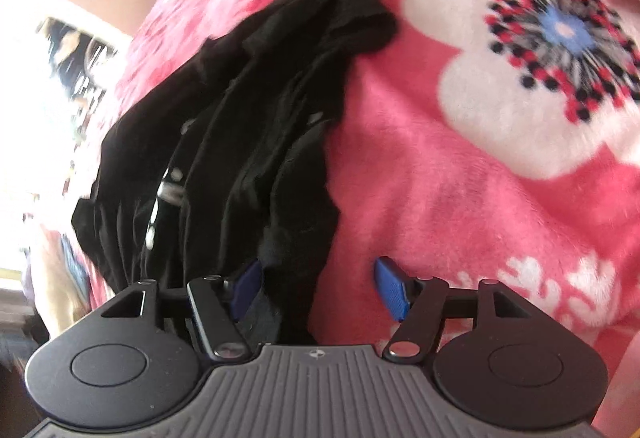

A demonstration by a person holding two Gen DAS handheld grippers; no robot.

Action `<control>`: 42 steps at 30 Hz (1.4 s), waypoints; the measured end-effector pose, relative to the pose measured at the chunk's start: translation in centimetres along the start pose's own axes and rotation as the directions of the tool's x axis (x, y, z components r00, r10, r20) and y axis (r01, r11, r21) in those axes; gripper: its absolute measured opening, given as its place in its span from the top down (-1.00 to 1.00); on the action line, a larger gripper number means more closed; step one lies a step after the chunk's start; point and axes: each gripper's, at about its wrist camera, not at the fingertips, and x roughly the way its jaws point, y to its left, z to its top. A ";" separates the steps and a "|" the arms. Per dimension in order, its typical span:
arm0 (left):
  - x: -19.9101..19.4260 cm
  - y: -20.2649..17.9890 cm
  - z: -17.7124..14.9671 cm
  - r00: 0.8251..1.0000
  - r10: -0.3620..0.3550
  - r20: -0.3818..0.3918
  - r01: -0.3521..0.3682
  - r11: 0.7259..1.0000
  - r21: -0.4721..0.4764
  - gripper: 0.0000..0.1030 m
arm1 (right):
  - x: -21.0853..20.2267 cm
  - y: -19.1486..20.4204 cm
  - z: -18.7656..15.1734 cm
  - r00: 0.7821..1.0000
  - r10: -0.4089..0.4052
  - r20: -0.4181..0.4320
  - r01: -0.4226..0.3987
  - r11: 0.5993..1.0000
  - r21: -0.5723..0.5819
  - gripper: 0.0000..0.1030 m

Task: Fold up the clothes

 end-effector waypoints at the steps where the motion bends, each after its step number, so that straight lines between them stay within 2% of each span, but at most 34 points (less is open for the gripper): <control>1: -0.6 0.6 0.7 0.999 0.021 0.031 -0.021 1.000 -0.017 0.07 | -0.1 0.3 -0.1 1.000 0.005 0.004 -0.005 1.000 -0.017 -0.21; 4: -1.9 2.8 2.7 0.989 0.078 0.126 -0.067 0.994 -0.090 -0.01 | 0.0 0.6 -0.1 0.999 0.048 0.004 -0.048 0.999 -0.018 -0.19; 6: -2.4 4.1 3.9 0.976 0.139 0.166 -0.121 0.986 -0.111 -0.02 | 0.4 0.6 -0.2 0.997 0.082 -0.006 -0.082 0.997 -0.008 -0.05; 7: -2.3 4.4 4.4 0.969 0.172 0.179 -0.153 0.981 -0.115 -0.03 | 0.7 0.6 -0.4 0.997 0.076 -0.020 -0.076 0.997 0.001 0.15; 8: -2.2 4.8 5.0 0.960 0.205 0.191 -0.185 0.975 -0.119 -0.09 | 1.1 0.6 -0.6 0.997 0.068 -0.035 -0.068 0.998 0.010 0.58; 9: -2.0 5.2 5.5 0.950 0.238 0.204 -0.214 0.968 -0.132 -0.19 | 1.5 0.6 -0.7 0.997 0.059 -0.050 -0.059 0.998 0.019 0.79; 10: -1.9 5.6 6.0 0.938 0.270 0.216 -0.242 0.959 -0.146 -0.24 | 1.6 0.6 -0.9 0.997 0.042 -0.071 -0.040 0.999 0.023 0.91; 12: -1.0 6.1 7.5 0.928 0.307 0.212 -0.283 0.949 -0.136 -0.26 | 0.9 1.0 -1.3 0.997 0.003 -0.078 -0.005 1.000 -0.027 0.91; 14: 0.4 6.5 9.6 0.921 0.338 0.195 -0.329 0.941 -0.076 -0.30 | -0.1 1.7 -1.8 0.995 -0.048 -0.092 0.038 0.994 -0.105 0.92; 18: 3.6 7.7 14.7 0.896 0.414 0.158 -0.427 0.902 0.062 -0.32 | -2.0 1.9 -3.9 0.987 -0.121 -0.103 0.098 0.974 -0.205 0.92; 22: 8.6 8.0 18.3 0.883 0.455 0.120 -0.470 0.863 0.185 -0.42 | -2.4 1.4 -5.6 0.989 -0.114 -0.092 0.092 0.971 -0.219 0.93; 25: 14.1 7.8 20.1 0.863 0.502 0.061 -0.498 0.823 0.274 -0.44 | -2.4 1.9 -6.0 0.992 -0.110 -0.064 0.089 0.960 -0.267 0.92; 27: 16.9 8.2 20.4 0.850 0.526 0.020 -0.507 0.807 0.303 -0.44 | -2.6 1.9 -6.4 0.994 -0.100 -0.048 0.082 0.953 -0.291 0.92; 29: 19.2 8.8 20.7 0.839 0.544 -0.022 -0.510 0.800 0.316 -0.43 | -2.6 1.7 -6.7 0.996 -0.085 -0.042 0.068 0.950 -0.305 0.92; 31: 20.8 9.5 20.9 0.836 0.545 -0.063 -0.498 0.802 0.329 -0.41 | -2.7 1.6 -6.7 0.997 -0.068 -0.040 0.052 0.949 -0.311 0.92; 34: 22.6 10.4 21.0 0.825 0.549 -0.133 -0.474 0.802 0.364 -0.25 | -3.0 0.9 -6.6 0.998 -0.041 -0.044 0.026 0.953 -0.302 0.92; 36: 23.9 11.0 21.2 0.804 0.563 -0.192 -0.471 0.799 0.373 -0.14 | -3.0 0.6 -6.4 0.998 -0.024 -0.049 0.009 0.956 -0.293 0.92; 40: 24.2 11.4 21.2 0.815 0.543 -0.204 -0.457 0.818 0.350 0.05 | -2.8 0.1 -6.2 0.998 -0.001 -0.059 -0.014 0.964 -0.264 0.92; 42: 24.0 11.3 21.1 0.818 0.542 -0.193 -0.457 0.816 0.353 0.50 | -2.7 0.0 -6.2 0.998 0.001 -0.061 -0.017 0.966 -0.258 0.92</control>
